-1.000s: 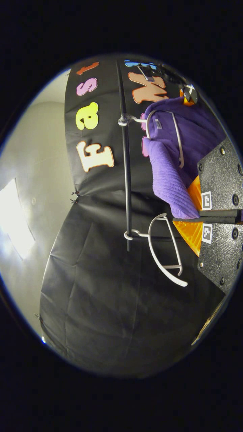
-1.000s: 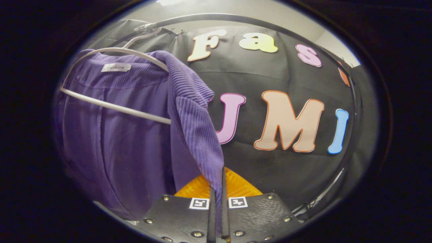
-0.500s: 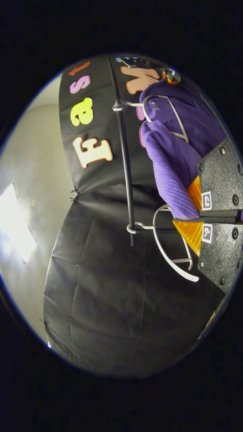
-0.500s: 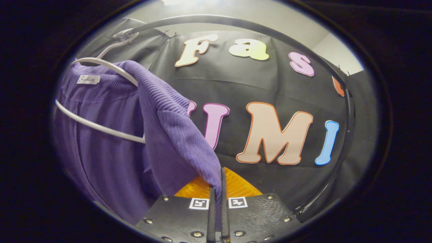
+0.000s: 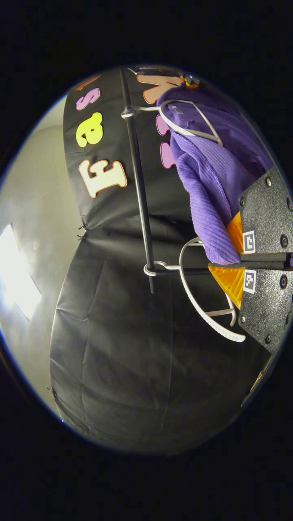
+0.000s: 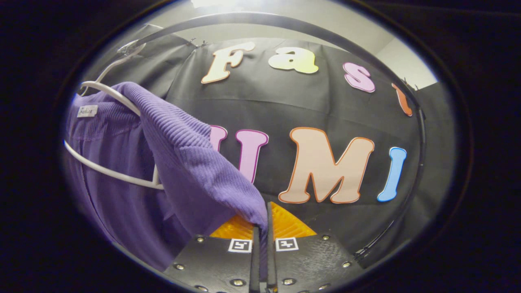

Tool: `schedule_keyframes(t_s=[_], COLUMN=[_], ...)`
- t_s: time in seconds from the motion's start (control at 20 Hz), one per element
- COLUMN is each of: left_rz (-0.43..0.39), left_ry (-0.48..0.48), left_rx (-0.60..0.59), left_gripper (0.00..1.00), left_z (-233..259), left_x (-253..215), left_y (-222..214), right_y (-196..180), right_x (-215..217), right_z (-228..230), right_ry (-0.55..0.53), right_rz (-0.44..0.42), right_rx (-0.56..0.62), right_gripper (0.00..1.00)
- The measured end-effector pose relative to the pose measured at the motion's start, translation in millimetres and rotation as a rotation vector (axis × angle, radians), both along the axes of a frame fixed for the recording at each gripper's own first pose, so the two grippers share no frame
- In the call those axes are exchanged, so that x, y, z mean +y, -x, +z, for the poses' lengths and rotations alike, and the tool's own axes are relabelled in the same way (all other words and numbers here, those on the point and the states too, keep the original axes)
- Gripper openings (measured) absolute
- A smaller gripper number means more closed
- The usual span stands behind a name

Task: Grasp the clothes on the hanger with both hands and then place them into the laundry hamper below.

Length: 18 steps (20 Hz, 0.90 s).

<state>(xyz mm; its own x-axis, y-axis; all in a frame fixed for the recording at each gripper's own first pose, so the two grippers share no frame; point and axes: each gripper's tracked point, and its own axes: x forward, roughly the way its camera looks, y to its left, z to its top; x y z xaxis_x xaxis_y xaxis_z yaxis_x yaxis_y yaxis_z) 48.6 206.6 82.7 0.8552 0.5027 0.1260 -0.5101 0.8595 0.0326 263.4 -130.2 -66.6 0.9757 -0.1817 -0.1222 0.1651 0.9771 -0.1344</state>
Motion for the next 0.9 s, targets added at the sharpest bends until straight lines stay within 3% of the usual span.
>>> schedule_keyframes(t_s=[0.55, 0.8, 0.9], left_rz=[0.011, 0.009, 0.012], left_ry=[0.0, 0.076, 0.058], left_rx=[0.049, 0.068, 0.082], left_gripper=[0.0, 0.0, 0.0], left_z=[-28, -54, -60], left_x=[15, 18, 21], left_y=[-20, -25, -20], right_y=[-14, -16, -14], right_x=[-5, -6, -7], right_z=[7, 4, 1], right_ry=[0.003, 0.005, 0.01], right_rz=[-0.015, -0.018, -0.019], right_rx=[-0.003, 0.004, 0.015], right_gripper=[0.07, 0.07, 0.07])
